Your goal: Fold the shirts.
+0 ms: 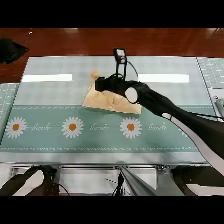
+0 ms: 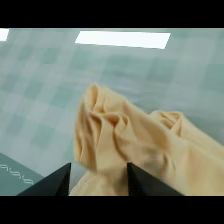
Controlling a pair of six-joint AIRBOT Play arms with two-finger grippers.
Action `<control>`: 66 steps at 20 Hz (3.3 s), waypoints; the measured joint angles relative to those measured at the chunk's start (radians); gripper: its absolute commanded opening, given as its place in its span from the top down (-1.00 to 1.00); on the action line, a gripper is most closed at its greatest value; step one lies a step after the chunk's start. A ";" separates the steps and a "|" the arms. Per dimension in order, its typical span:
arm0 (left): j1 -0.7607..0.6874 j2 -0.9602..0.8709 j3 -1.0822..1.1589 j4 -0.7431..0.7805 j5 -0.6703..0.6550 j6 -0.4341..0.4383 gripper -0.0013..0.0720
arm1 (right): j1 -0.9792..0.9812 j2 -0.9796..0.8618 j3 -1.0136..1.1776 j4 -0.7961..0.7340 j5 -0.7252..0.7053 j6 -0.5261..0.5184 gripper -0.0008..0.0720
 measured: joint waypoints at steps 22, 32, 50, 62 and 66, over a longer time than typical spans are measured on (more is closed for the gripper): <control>-0.003 0.006 -0.082 0.034 -0.029 0.018 0.89 | -0.695 0.274 -0.369 0.167 0.663 -0.150 -0.66; -0.003 0.005 -0.085 0.051 -0.052 0.018 0.89 | -0.500 0.090 -0.438 0.769 0.403 -0.396 0.90; -0.005 -0.111 -0.085 0.089 0.058 0.017 0.89 | -1.476 0.648 -0.098 0.152 1.055 -0.116 0.90; -0.005 -0.235 -0.085 0.089 0.201 0.110 0.89 | -1.973 0.777 -0.056 -0.591 1.549 -0.166 0.90; -0.004 -0.240 -0.085 0.089 0.250 0.119 0.89 | -1.987 0.795 -0.056 -0.727 1.587 -0.178 0.89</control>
